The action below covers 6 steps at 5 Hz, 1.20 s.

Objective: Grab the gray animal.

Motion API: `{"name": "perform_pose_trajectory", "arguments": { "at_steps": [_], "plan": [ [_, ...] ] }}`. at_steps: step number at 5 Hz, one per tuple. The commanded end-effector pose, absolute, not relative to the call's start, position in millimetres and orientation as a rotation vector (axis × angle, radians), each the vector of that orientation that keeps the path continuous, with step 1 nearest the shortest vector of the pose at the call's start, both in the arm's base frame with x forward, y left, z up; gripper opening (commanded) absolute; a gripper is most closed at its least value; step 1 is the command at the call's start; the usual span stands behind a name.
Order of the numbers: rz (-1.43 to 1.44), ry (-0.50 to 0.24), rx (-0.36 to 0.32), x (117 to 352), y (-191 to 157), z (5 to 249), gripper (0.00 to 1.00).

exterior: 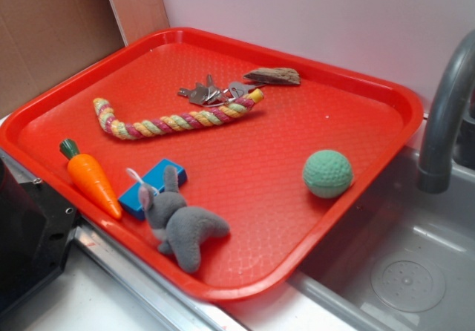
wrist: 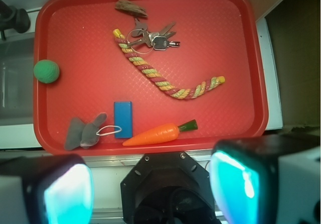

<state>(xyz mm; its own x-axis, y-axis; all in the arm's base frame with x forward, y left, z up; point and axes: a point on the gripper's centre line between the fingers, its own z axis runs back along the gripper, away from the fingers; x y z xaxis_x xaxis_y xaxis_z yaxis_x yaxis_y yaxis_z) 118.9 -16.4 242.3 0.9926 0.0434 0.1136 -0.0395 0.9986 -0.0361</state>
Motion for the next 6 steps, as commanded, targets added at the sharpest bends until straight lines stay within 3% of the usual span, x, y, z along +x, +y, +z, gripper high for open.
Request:
{"name": "perform_pose_trajectory", "arguments": {
  "at_steps": [1,2,3,4,6],
  "plan": [
    [0.042,-0.115,-0.034,119,-16,242,1.0],
    [-0.209,-0.118,-0.039,137,-62,196,1.0],
    [-0.458,-0.105,-0.053,133,-91,146,1.0],
    [-0.7,-0.129,-0.057,118,-107,124,1.0],
    [-0.758,-0.057,-0.007,100,-88,83,1.0]
  ]
}}
